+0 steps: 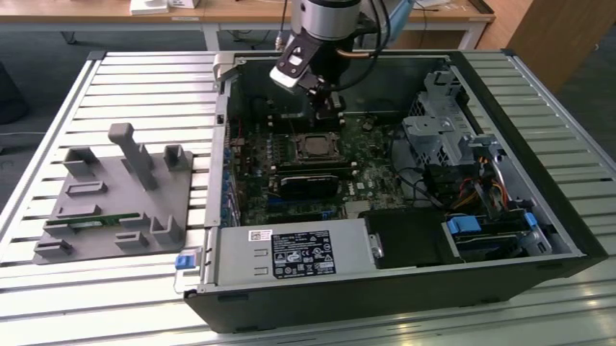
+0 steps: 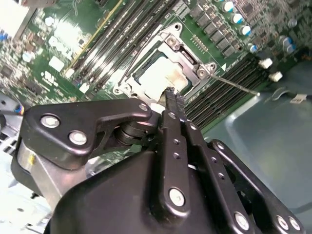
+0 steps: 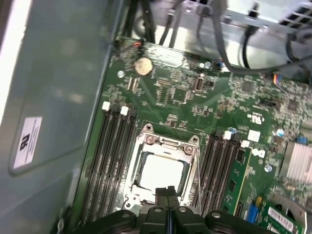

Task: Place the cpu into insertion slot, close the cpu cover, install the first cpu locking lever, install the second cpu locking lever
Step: 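Install the first cpu locking lever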

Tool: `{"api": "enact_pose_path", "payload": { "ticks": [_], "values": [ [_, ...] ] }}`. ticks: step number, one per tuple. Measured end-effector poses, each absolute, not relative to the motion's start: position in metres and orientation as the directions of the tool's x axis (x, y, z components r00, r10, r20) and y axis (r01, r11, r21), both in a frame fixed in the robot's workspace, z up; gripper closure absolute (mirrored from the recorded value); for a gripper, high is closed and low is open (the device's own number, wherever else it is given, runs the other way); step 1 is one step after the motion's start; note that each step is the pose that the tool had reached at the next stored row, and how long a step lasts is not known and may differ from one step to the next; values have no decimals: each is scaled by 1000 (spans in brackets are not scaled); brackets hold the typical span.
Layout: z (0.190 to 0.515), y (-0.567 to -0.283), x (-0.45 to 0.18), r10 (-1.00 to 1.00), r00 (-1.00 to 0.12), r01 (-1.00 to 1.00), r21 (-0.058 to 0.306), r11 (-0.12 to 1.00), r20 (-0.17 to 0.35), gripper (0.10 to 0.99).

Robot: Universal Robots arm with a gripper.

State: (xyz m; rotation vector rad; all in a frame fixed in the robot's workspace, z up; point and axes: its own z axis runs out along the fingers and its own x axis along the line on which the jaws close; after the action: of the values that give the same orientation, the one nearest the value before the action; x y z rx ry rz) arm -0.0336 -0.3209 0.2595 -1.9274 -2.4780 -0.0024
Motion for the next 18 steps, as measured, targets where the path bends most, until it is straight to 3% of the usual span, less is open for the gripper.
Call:
{"api": "enact_pose_path", "payload": {
  "ticks": [18],
  "values": [
    [259, -321, -34, 839, -545, 839, 0, 545, 3, 969]
  ]
}}
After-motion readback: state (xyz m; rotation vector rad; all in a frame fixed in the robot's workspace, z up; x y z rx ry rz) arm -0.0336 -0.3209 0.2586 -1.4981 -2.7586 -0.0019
